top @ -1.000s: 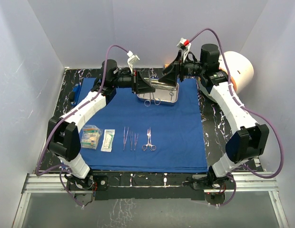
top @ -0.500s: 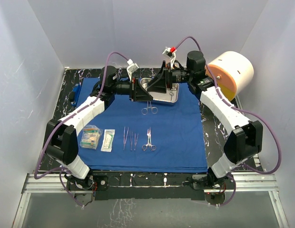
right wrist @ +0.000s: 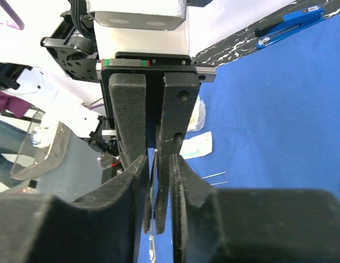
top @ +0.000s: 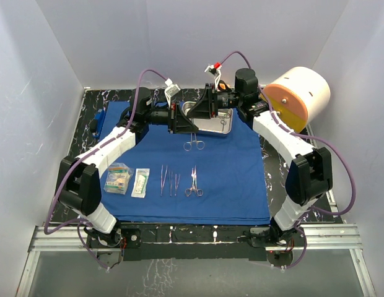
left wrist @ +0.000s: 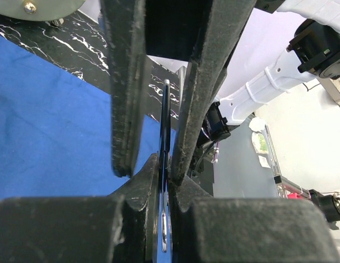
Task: Open and lay out the surgical kit
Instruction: Place the medical item in the surgical kit.
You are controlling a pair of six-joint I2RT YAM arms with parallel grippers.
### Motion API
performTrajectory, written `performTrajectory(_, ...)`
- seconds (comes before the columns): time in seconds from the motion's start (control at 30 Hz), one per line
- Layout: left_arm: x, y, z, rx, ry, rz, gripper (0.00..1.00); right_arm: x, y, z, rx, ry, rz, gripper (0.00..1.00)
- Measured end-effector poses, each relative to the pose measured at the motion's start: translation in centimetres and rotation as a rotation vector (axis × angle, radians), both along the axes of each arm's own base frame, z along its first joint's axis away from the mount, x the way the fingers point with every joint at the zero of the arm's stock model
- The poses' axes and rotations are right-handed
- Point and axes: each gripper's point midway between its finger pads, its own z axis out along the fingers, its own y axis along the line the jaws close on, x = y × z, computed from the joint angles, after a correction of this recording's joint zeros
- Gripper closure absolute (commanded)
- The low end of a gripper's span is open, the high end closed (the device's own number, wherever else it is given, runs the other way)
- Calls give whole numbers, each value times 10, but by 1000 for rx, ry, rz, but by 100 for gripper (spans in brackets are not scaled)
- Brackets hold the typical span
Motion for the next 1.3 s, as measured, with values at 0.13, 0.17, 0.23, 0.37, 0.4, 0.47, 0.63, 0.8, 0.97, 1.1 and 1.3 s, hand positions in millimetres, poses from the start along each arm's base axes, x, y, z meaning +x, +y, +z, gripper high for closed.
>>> performTrajectory(0.13, -2, 1, 2, -2, -6, -2, 100, 1, 0, 1, 4, -1, -1, 67)
performTrajectory(0.17, -2, 0, 2, -2, -7, -3, 100, 1, 0, 1, 5, -4, -1, 69)
performTrajectory(0.23, -3, 1, 2, -2, -6, -2, 100, 1, 0, 2, 6, -6, -2, 73)
performTrajectory(0.37, -3, 1, 0, 0, -1, -3, 100, 2, 0, 2, 8, -12, -3, 79)
performTrajectory(0.4, -4, 1, -2, 2, 3, -2, 100, 2, 0, 3, 8, -13, -4, 80)
performTrajectory(0.47, -4, 2, -4, 5, 9, -2, 100, 3, 0, 5, 10, -18, -5, 84)
performTrajectory(0.63, -5, 2, -6, 6, 13, -4, 100, 6, -2, 13, 20, -40, -11, 100)
performTrajectory(0.8, -5, 2, -5, 5, 1, -3, 100, 5, -3, 13, 20, -24, -10, 96)
performTrajectory(0.97, -5, 2, -5, 5, 6, -3, 100, 5, -4, 13, 20, -31, -6, 82)
performTrajectory(1.1, -6, 2, -5, 5, 9, -3, 100, 5, -4, 11, 16, -41, -5, 86)
performTrajectory(1.3, -6, 2, -5, 5, 11, -2, 100, 3, -4, 9, 8, -37, 3, 88)
